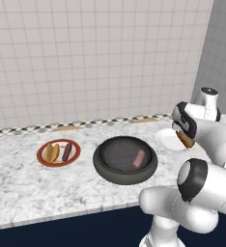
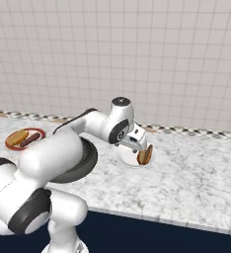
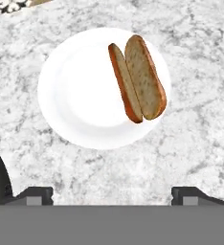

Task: Place one bun and one sausage from the bowl on each plate.

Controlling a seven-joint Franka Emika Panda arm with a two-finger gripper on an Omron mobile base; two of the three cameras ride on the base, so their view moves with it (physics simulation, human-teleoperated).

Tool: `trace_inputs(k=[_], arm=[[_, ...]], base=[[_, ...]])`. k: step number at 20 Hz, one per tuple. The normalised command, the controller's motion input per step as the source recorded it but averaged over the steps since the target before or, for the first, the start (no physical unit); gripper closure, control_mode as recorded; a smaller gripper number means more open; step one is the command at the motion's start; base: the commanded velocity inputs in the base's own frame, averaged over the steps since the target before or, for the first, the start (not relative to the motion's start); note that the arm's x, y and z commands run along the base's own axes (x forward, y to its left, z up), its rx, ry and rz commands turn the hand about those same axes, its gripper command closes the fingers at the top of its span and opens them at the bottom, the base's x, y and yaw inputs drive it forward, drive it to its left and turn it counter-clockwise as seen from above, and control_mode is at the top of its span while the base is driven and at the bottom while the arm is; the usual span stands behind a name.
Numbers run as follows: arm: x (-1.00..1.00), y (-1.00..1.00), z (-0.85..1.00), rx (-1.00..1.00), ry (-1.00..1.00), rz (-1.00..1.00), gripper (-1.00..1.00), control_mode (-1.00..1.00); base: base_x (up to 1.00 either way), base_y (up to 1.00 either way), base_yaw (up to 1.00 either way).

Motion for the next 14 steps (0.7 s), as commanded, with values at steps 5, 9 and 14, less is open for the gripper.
trace_inputs(k=[5, 9, 14], arm=[[-0.22, 0.62, 0.94, 0.02, 0.00, -0.05, -1.00, -1.00], [-0.46, 0.43, 0.59, 0.10, 0.01, 0.00, -1.00, -1.00], [-0.19, 0.65, 0.07, 0.01, 0.08, 0.00, -1.00, -1.00]], base=[[0.00, 0.00, 0.00], [0.00, 0.00, 0.00], [0.00, 0.00, 0.00]])
